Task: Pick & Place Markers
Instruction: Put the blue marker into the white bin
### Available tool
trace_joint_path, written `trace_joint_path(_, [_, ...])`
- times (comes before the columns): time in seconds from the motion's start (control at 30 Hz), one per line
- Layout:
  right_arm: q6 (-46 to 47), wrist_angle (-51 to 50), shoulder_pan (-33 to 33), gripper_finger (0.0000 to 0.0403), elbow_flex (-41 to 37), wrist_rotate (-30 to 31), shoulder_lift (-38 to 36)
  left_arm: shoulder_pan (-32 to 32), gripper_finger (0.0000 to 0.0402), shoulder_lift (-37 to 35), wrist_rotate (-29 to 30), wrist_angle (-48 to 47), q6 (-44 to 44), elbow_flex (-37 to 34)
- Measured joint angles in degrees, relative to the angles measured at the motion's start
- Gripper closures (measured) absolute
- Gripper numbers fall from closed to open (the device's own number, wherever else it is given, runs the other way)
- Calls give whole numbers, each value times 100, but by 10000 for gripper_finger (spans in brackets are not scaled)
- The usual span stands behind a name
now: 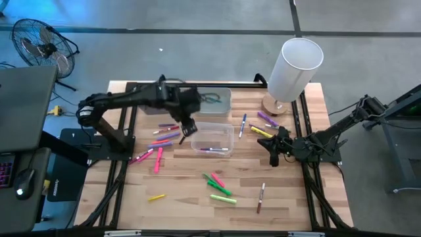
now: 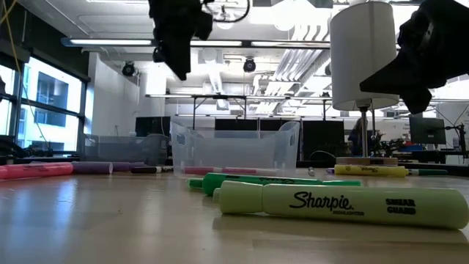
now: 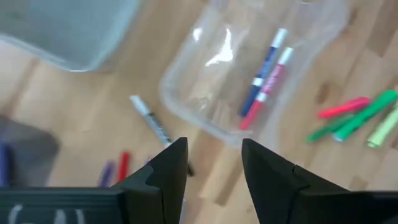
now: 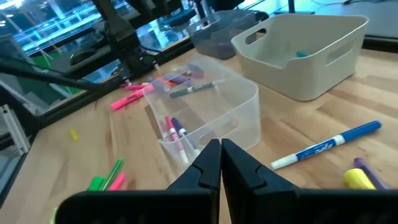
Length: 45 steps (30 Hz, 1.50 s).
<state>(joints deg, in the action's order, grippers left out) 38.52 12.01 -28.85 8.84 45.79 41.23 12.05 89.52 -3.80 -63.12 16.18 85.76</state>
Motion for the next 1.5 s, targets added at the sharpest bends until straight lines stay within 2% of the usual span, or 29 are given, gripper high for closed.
trace_joint_path(0.1, [0,0,-1,401,0,-34,0,-481,286,0,237,112,428,0])
trace_joint_path(0.27, [0,-2,1,402,0,-34,-2,-1172,373,0,332,477,818,-205])
trace_joint_path(0.33, [0,-2,-1,402,0,-34,0,-1397,393,0,333,618,891,-377])
trace_joint_path(0.47, [0,1,-1,401,0,-83,-1,-1731,391,0,312,965,1011,-835])
trace_joint_path(0.63, [-1,112,-1,402,2,-121,0,-1868,399,-150,2,1737,1005,-1642])
trace_joint_path(0.83, [-135,33,12,402,353,362,43,-1838,401,-792,-40,2220,1005,-2650])
trace_joint_path(1.0, [-402,-1262,542,403,1448,481,429,-1825,401,-1762,190,2385,965,-3445])
trace_joint_path(1.17, [-240,-2834,1553,403,2973,-38,1587,-1417,401,-2737,293,2311,673,-4087])
trace_joint_path(1.37, [1404,-5363,2766,402,5194,-807,3532,-659,401,-3601,136,2141,-47,-4451])
trace_joint_path(1.5, [2606,-6923,3345,403,6335,-1364,4855,-258,401,-3785,-74,2296,-632,-4427])
